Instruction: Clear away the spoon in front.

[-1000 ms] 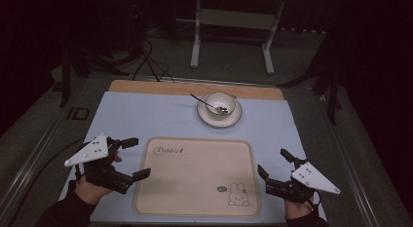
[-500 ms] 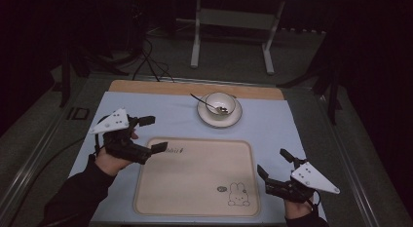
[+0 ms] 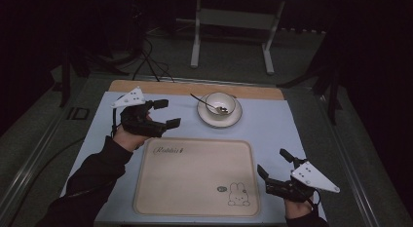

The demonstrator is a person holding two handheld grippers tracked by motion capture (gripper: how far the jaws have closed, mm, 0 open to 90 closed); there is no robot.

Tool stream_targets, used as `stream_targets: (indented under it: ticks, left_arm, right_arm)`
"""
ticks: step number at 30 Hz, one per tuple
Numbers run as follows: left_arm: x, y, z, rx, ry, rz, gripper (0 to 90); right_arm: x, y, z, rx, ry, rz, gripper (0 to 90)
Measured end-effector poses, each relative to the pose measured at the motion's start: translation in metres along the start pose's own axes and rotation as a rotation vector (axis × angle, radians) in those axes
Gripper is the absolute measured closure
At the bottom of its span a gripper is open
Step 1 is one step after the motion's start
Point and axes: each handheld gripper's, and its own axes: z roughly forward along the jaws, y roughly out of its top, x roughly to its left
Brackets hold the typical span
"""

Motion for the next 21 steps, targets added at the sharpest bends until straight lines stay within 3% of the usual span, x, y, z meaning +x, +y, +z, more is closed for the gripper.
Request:
stream_targets:
  ticks: [12,13,17,21]
  left_arm:
    - [0.024,-0.005,0.035,0.022,0.077,-0.078,17.5]
    - [0.025,-0.007,0.037,0.014,0.097,-0.081,18.7]
    - [0.035,-0.016,0.053,0.033,0.104,-0.134,20.0]
    - [0.041,-0.025,0.065,0.049,0.126,-0.161,20.7]
  right_arm:
    - [-0.001,-0.001,0.001,0.005,0.005,0.009,11.7]
    - [-0.001,-0.001,0.001,0.005,0.005,0.01,11.7]
    - [-0.002,-0.001,0.001,0.004,-0.001,0.016,11.7]
    - [-0.002,-0.001,0.001,0.007,-0.001,0.013,11.7]
